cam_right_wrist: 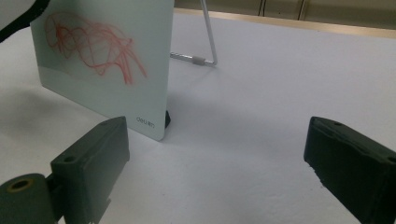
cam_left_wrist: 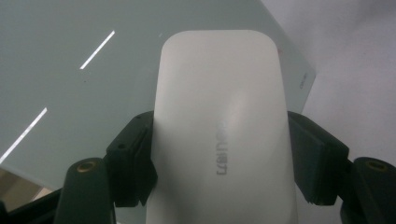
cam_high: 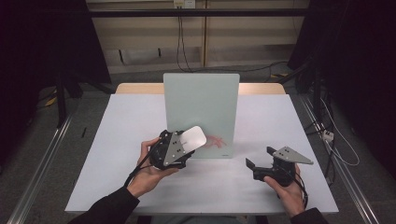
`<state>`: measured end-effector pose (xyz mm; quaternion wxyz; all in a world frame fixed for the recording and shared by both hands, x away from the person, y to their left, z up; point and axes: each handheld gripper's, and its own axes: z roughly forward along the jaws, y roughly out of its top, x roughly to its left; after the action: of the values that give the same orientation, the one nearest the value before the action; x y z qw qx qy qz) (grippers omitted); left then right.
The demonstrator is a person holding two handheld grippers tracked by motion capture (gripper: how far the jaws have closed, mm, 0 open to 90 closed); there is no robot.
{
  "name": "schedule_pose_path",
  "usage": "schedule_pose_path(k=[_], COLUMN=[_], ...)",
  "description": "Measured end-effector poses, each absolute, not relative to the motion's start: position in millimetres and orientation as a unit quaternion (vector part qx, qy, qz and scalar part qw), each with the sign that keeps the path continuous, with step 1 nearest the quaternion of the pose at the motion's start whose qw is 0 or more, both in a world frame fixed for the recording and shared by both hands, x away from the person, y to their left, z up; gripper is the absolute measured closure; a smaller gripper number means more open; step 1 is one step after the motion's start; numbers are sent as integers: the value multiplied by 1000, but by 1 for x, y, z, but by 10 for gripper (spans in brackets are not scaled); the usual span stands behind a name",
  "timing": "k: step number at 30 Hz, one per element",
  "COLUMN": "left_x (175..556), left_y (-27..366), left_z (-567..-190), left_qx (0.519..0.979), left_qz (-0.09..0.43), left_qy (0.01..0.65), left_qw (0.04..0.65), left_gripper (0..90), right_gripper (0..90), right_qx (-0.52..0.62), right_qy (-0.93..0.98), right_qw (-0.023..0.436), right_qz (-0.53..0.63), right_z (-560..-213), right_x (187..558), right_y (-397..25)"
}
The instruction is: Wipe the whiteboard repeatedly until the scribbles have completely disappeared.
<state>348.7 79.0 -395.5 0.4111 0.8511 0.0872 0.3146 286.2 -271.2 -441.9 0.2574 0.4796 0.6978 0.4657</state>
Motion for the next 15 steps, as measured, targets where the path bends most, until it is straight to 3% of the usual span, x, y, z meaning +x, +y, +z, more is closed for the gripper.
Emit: schedule_pose_path(k=[15], left_x=[359], left_y=[70], left_z=[-409], left_qx=[857], left_qz=[346], left_qy=[54], left_qw=[378], left_gripper=[312], right_gripper=[69], right_qx=[481], right_qy=[696], right_qw=[257], right_qz=[467], right_z=[-442], right_x=[286], right_y=[-272])
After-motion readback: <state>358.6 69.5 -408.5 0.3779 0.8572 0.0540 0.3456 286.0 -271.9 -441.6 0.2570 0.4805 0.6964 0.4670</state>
